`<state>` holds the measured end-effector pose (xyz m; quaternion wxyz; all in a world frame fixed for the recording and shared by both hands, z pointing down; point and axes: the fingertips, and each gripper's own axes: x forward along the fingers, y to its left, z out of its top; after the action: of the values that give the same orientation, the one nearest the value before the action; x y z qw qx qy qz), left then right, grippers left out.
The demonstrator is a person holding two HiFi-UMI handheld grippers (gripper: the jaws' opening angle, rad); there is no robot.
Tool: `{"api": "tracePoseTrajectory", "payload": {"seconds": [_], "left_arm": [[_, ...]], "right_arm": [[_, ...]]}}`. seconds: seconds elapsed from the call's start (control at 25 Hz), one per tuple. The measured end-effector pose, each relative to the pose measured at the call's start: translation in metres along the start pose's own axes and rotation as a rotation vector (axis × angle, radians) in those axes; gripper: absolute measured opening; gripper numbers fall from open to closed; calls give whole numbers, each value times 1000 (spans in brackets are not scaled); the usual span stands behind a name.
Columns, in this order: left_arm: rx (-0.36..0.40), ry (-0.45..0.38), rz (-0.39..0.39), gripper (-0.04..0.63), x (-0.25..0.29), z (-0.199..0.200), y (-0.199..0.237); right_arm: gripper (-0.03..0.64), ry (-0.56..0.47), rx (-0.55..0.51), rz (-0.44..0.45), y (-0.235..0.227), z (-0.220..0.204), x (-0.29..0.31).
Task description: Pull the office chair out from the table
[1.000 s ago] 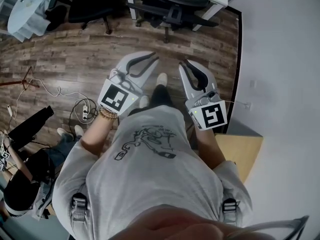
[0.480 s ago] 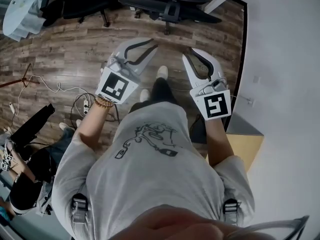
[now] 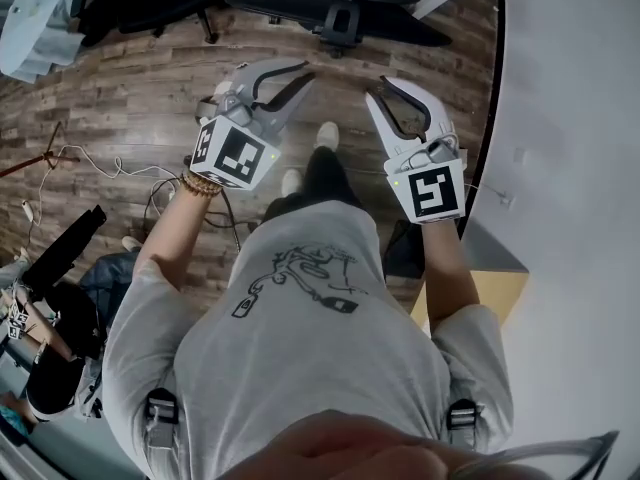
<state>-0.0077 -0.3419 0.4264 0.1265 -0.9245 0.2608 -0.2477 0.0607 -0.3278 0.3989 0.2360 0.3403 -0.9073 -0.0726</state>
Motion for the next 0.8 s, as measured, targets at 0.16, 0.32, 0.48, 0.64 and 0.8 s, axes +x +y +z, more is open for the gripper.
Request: {"api": "tracePoseTrajectory", "payload": {"seconds": [0.16,0.32,0.48,0.64,0.8], "left_arm": [[40,50,-23,77,24,-20,16],[89,108,-48,89,50,-45,25],[135,157,-71,95,73,-68,35],[166,196,-91,103,88,-89,47],[200,246,-126,126,103,-109,56]], "right_arm": [[95,29,-3,20,-18,-15,24],[102,79,-37,38,-31,-36,44],[110,118,-63,53,-45,-55,67],[114,156,-96,77,-53,-71,90],[122,205,-138,105,-62,-91,108]]}}
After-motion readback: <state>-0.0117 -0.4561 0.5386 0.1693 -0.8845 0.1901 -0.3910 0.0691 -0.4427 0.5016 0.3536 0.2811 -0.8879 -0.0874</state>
